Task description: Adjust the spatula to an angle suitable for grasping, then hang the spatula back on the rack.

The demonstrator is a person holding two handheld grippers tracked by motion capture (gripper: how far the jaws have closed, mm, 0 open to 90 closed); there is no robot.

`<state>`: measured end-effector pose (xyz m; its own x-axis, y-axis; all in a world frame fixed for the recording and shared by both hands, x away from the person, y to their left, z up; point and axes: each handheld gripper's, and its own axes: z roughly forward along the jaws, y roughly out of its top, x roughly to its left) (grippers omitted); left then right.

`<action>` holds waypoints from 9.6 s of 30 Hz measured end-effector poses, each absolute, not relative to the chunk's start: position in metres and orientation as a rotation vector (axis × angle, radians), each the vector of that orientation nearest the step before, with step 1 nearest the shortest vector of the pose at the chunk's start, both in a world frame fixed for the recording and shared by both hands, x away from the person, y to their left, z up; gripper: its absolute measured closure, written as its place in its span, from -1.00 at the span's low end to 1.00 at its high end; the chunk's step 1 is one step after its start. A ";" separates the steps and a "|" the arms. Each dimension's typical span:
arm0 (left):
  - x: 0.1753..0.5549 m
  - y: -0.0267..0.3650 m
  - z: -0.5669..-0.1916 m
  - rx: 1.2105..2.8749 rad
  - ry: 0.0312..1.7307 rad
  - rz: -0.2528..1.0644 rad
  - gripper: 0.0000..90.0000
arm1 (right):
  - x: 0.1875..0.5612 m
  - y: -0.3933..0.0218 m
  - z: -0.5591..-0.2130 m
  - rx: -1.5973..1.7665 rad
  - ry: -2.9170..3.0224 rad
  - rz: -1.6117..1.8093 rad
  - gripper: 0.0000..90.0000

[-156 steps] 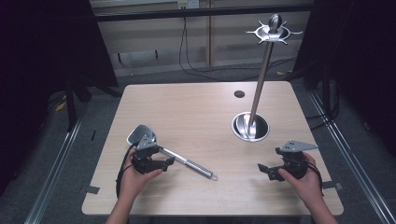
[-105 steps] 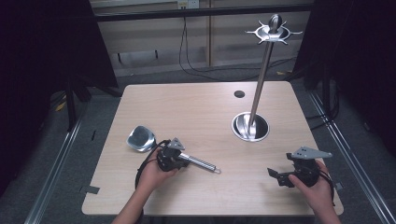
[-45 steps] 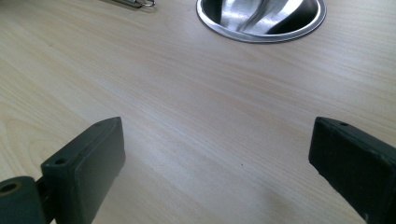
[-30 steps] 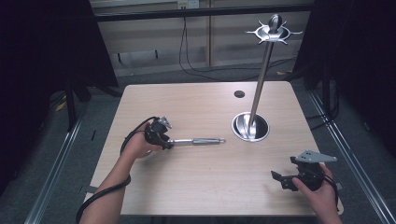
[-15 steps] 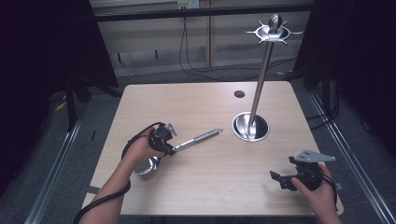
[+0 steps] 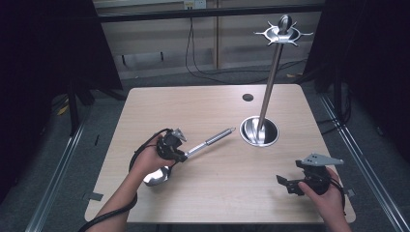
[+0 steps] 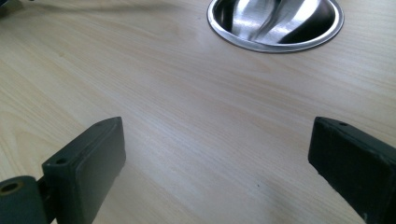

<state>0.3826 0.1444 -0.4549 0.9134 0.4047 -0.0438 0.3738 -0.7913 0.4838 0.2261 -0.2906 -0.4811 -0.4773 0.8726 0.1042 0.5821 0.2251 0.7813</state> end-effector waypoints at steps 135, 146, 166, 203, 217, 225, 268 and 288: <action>0.313 0.117 -0.458 1.935 0.791 0.154 -0.66 | 0.309 -0.195 -0.361 1.156 1.861 1.799 0.97; 0.314 0.121 -0.456 1.931 0.790 0.158 -0.66 | 0.316 -0.198 -0.353 1.141 1.854 1.771 0.97; 0.314 0.121 -0.459 1.932 0.801 0.156 -0.65 | 0.332 -0.210 -0.357 1.197 1.833 1.744 0.97; 0.316 0.122 -0.460 1.939 0.772 0.142 -0.65 | 0.352 -0.210 -0.370 1.218 1.756 1.763 0.60; 0.316 0.122 -0.460 1.940 0.768 0.143 -0.65 | 0.354 -0.209 -0.369 1.221 1.766 1.735 0.09; 0.315 0.123 -0.459 1.941 0.771 0.140 -0.65 | 0.351 -0.210 -0.368 1.235 1.755 1.729 -0.05; 0.315 0.125 -0.463 1.943 0.793 0.133 -0.65 | 0.324 -0.229 -0.395 1.200 1.874 1.592 -0.63; 0.315 0.125 -0.464 1.946 0.793 0.146 -0.67 | 0.301 -0.240 -0.417 1.197 1.940 1.546 -0.81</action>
